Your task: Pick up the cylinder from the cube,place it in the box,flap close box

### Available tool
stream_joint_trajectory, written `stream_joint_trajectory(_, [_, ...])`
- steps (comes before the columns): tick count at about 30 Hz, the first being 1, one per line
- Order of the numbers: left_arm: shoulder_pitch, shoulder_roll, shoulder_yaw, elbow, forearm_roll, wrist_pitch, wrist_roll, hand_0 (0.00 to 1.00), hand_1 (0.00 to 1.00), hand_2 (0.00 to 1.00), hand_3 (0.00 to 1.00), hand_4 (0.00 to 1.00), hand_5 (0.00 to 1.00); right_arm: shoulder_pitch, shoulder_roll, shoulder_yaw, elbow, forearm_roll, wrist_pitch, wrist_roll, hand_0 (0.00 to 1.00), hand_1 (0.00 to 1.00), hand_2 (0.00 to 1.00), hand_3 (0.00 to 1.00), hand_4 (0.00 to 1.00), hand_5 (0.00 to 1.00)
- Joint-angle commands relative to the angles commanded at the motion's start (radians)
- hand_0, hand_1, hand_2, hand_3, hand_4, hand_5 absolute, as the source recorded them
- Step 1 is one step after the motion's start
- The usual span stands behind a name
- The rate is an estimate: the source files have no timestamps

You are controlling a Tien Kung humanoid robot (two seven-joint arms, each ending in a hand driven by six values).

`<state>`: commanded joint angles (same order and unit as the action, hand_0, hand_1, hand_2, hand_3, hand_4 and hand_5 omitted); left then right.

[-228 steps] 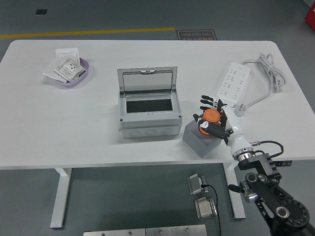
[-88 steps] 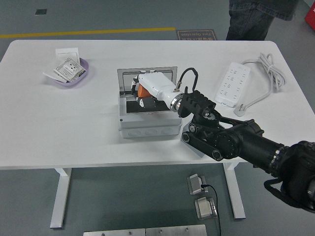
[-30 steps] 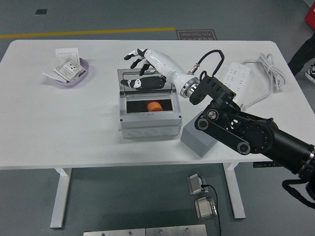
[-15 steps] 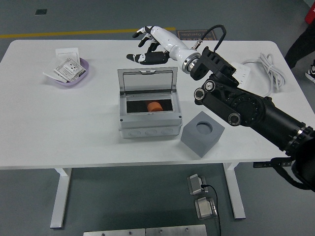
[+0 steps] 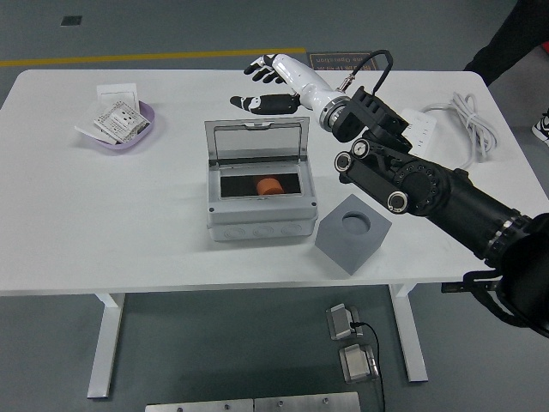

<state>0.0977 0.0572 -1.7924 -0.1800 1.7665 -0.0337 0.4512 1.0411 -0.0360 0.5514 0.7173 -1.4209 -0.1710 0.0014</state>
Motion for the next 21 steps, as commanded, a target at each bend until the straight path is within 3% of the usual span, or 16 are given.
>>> stream_joint_trajectory(9, [-0.002, -0.005, 0.004, 0.000, -0.002, -0.002, -0.002, 0.653, 0.665, 0.571, 0.611, 0.718, 0.408, -0.017, 0.022, -0.065, -0.018, 0.010, -0.004, -0.001, 0.796, 0.741, 0.733, 0.706, 0.879, 0.542])
stream_joint_trajectory(21, [0.003, -0.004, 0.006, 0.000, -0.003, -0.001, -0.004, 0.653, 0.666, 0.573, 0.611, 0.718, 0.407, -0.036, -0.003, -0.109, 0.012, 0.014, -0.010, -0.001, 0.791, 0.741, 0.732, 0.709, 0.905, 0.576])
